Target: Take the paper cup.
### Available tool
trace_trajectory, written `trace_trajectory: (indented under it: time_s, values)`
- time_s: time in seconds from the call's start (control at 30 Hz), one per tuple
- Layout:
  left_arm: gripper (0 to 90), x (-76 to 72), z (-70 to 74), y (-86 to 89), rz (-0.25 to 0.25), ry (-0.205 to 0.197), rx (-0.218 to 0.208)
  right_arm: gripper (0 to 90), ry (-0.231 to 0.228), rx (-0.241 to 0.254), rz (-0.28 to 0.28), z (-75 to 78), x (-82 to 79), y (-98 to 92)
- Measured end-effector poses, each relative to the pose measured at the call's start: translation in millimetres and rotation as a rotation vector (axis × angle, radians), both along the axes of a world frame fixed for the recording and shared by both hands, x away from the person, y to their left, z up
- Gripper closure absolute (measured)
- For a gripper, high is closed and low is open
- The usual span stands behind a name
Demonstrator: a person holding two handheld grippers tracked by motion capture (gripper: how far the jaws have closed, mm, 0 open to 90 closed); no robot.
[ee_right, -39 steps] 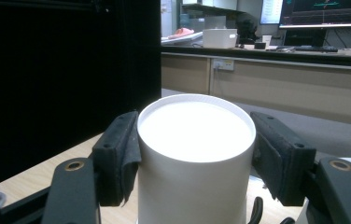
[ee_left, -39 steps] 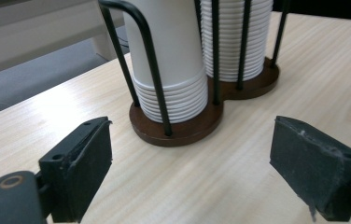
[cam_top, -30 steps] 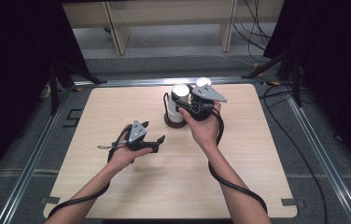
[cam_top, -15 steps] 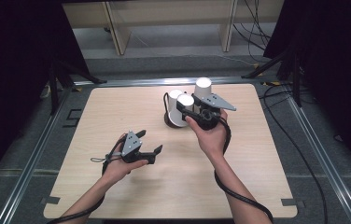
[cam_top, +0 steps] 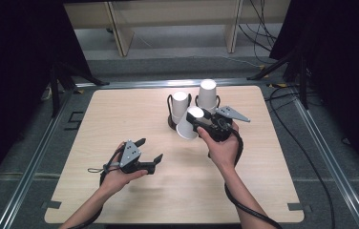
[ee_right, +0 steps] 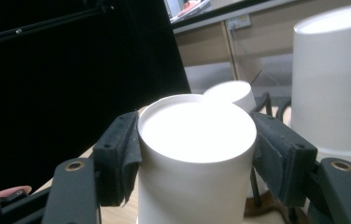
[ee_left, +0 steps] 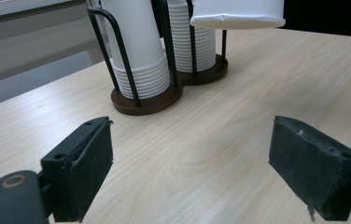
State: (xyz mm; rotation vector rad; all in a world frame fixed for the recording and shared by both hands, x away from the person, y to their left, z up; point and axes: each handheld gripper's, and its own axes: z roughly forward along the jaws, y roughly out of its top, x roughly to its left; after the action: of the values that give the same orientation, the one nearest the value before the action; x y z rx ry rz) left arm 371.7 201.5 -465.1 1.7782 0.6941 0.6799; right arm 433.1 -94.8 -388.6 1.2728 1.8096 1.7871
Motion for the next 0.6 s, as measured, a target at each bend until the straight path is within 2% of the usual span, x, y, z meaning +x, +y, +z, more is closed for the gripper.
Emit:
trace_trajectory:
  time_s: [0.07,0.1,0.13,0.23,0.27,0.3,0.43,0.47,0.53,0.6]
  values:
    - [13.0,-3.5,0.5,1.0,0.003,0.008,0.012,36.0,0.005,-0.005,-0.005,-3.8,-0.3,-3.6]
    - [13.0,-4.3,0.2,0.9,-0.004,0.0,-0.001,36.0,0.015,0.007,-0.002,-4.9,-1.4,-4.4]
    - [13.0,-6.5,1.5,1.9,-0.002,0.006,0.009,35.9,0.03,0.018,-0.001,-7.3,-2.3,-6.0]
    - [13.1,-10.3,2.0,3.4,-0.004,0.003,0.001,35.9,0.05,0.046,-0.002,-13.2,-4.7,-10.6]
    - [13.1,-12.0,2.0,4.2,-0.009,0.005,0.005,35.9,0.072,0.064,-0.001,-14.5,-6.0,-11.0]
    - [13.0,-12.0,0.4,3.5,-0.017,-0.008,-0.01,36.0,0.086,0.072,-0.002,-17.3,-6.5,-13.1]
    - [13.1,-16.9,-0.6,4.3,-0.022,0.002,0.007,36.0,0.149,0.126,0.01,-28.5,-6.4,-19.9]
    - [13.0,-17.4,-2.5,3.2,-0.029,-0.007,-0.019,36.0,0.159,0.136,0.012,-29.9,-6.6,-20.4]
    - [13.0,-19.3,-2.1,4.3,-0.028,0.004,-0.004,35.9,0.177,0.143,0.014,-31.4,-7.4,-20.8]
    - [13.1,-20.6,-3.6,4.0,-0.027,0.002,-0.009,35.9,0.189,0.163,0.027,-35.9,-8.3,-21.1]
